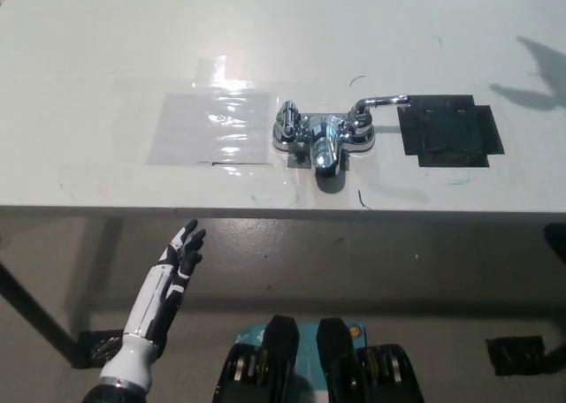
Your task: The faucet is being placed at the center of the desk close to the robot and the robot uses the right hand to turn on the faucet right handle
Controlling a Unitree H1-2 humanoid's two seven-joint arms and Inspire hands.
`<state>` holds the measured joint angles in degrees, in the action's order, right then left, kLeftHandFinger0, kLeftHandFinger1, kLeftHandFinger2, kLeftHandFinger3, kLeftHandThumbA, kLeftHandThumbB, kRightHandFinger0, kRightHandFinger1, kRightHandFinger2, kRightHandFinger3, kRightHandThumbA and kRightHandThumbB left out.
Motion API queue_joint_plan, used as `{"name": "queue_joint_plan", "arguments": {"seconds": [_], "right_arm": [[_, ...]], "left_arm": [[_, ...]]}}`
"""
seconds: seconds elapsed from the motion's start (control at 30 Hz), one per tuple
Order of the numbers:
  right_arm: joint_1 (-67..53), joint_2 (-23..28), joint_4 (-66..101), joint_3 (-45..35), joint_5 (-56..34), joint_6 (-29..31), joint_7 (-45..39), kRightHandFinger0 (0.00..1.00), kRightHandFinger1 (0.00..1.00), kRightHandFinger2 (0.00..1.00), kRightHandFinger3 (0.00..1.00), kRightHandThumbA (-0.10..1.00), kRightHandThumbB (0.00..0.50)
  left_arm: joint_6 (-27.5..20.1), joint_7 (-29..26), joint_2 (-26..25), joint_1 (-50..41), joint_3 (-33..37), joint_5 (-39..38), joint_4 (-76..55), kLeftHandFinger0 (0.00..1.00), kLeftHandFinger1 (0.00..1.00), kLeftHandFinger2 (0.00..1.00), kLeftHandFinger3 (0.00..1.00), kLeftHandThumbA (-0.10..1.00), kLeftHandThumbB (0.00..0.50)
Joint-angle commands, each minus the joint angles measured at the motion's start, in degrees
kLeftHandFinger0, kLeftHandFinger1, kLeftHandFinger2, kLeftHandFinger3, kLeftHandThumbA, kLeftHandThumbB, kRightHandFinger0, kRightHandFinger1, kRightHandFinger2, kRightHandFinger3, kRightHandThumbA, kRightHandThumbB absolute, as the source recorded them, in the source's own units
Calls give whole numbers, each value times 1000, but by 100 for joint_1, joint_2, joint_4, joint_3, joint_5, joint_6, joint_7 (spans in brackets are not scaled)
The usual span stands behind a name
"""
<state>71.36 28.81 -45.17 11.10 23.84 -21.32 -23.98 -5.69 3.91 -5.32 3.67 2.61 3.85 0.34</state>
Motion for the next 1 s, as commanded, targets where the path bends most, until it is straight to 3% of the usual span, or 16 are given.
{"name": "queue_joint_plan", "arguments": {"seconds": [0.0,0.13,0.23,0.3,0.4,0.47,0.67,0.77,0.9,0.97], "right_arm": [[-624,217,5622,-2630,-1475,-337,834,1000,1000,1000,1000,888,170],[-1273,-147,6993,-3203,-2115,-558,813,1000,1000,1000,1000,843,146],[-1841,-394,7842,-3510,-2755,-561,946,1000,1000,1000,1000,875,176],[-2374,-492,8341,-3675,-3881,-561,1166,1000,1000,1000,1000,879,193],[-2894,-553,8673,-3703,-4428,-561,1263,1000,1000,1000,1000,891,183],[-3267,-664,8901,-3740,-4784,-561,1266,1000,1000,1000,1000,887,147],[-3850,-931,9211,-3758,-5992,-420,1519,1000,1000,1000,1000,840,168],[-4206,-835,9293,-3614,-6805,-123,1644,1000,1000,1000,1000,915,123],[-4569,-731,9523,-3328,-7568,121,1964,1000,1000,1000,1000,882,176],[-4811,-718,9657,-3179,-7642,306,1957,1000,1000,1000,1000,891,177]], "left_arm": [[-6,-18,-94,438,-138,-88,-115,1000,1000,1000,1000,987,1],[-27,-4,-91,497,-131,-104,-107,1000,1000,1000,1000,988,0],[-18,-7,-82,558,-130,-107,-87,1000,1000,1000,1000,988,7],[11,12,-77,603,-153,-182,-82,1000,1000,1000,1000,981,5],[16,9,-60,656,-161,-208,-48,1000,1000,1000,1000,974,7],[1,8,-63,657,-155,-194,-35,1000,1000,1000,1000,972,9],[17,23,-54,690,-159,-233,-31,1000,1000,1000,1000,966,7],[27,38,-38,717,-172,-296,-18,1000,1000,1000,1000,964,12],[-26,41,-58,689,-159,-258,-28,1000,1000,1000,1000,969,0],[-3,52,-57,672,-165,-287,-38,1000,1000,1000,1000,967,0]]}}
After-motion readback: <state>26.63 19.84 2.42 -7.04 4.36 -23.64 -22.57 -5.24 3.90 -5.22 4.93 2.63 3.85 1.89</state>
